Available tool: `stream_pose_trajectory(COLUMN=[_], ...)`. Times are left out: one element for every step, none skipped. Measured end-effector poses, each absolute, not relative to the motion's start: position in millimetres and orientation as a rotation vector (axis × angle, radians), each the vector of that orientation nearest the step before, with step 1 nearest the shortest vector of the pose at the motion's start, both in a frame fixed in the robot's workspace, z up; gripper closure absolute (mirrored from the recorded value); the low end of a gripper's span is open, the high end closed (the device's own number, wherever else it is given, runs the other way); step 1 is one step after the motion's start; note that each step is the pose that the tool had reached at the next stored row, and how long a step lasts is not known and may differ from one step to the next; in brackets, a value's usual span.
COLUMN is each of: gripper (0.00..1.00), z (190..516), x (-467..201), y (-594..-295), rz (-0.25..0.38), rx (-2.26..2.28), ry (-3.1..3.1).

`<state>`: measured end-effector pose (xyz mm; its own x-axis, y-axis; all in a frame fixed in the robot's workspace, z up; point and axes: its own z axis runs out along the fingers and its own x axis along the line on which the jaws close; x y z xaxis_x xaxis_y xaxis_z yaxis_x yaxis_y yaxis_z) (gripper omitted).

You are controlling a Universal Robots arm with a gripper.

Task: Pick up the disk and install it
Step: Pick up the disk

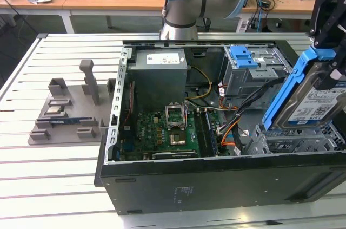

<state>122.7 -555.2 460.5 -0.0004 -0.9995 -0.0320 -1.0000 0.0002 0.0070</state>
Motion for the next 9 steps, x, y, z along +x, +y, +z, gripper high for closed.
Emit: stream_pose_trajectory(gripper=[0.64,0.64,0.64,0.64,0.64,0.64,0.64,0.64,0.64], z=[459.4,457.6,456.6,455.5,455.1,454.8,453.7,451.7,450.0], x=[122.7,122.8,123.0,123.9,124.4,124.7,124.9,125.2,125.7], y=[-553.7,-552.5,-552.4,-552.3,-552.3,-552.3,-552.0,-551.7,-551.2], rz=[0.043,0.043,0.043,0.041,0.036,0.030,0.019,0.017,0.016], rx=[-2.208,-2.208,-2.208,-2.209,-2.212,-2.214,-2.219,-2.220,-2.221], ry=[2.209,2.209,2.209,2.210,2.212,2.215,2.221,2.221,2.221])
